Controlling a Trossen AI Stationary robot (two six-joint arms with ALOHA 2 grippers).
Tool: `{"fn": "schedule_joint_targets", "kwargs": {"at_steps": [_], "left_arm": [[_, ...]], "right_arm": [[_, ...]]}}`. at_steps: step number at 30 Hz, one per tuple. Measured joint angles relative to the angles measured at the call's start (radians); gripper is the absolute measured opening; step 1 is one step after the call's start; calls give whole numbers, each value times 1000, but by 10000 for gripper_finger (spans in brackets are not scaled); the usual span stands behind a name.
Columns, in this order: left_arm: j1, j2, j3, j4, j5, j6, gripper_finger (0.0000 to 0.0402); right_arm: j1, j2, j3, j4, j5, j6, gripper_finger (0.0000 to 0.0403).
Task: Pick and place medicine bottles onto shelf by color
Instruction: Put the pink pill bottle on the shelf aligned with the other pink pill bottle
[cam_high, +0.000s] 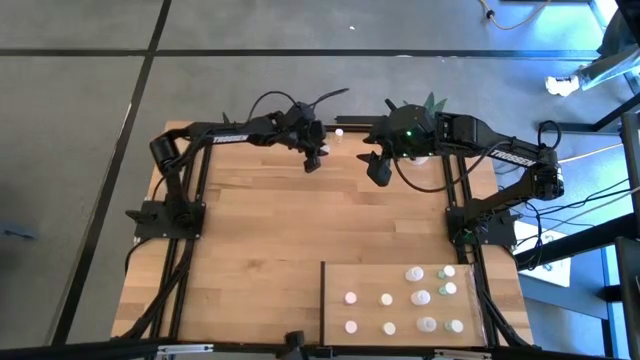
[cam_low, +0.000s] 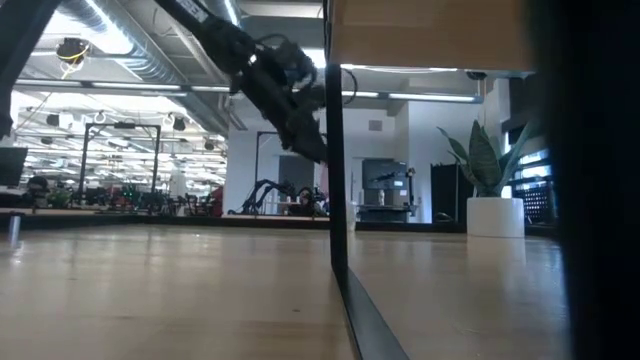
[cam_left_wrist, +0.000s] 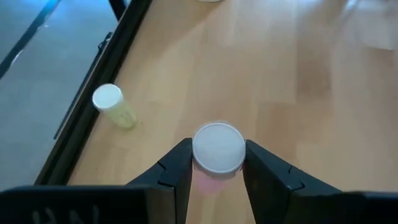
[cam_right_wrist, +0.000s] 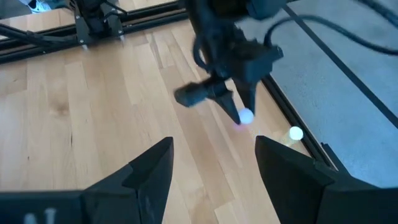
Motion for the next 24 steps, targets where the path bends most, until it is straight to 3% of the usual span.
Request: {"fn": "schedule_joint_targets", "kwargs": {"at_steps": [13,19,24], "left_arm": [[-84,-290,0,-128,-4,-5,116],[-170,-373,0,-149,-79,-77,116],[-257,-384,10,-164,-93,-155,116]], "right_arm": [[0,-1,0,-1,-19,-16,228],[0,-45,0,-44,-25,-44,228],[0,-81,0,-43,-151,-90,228]]}}
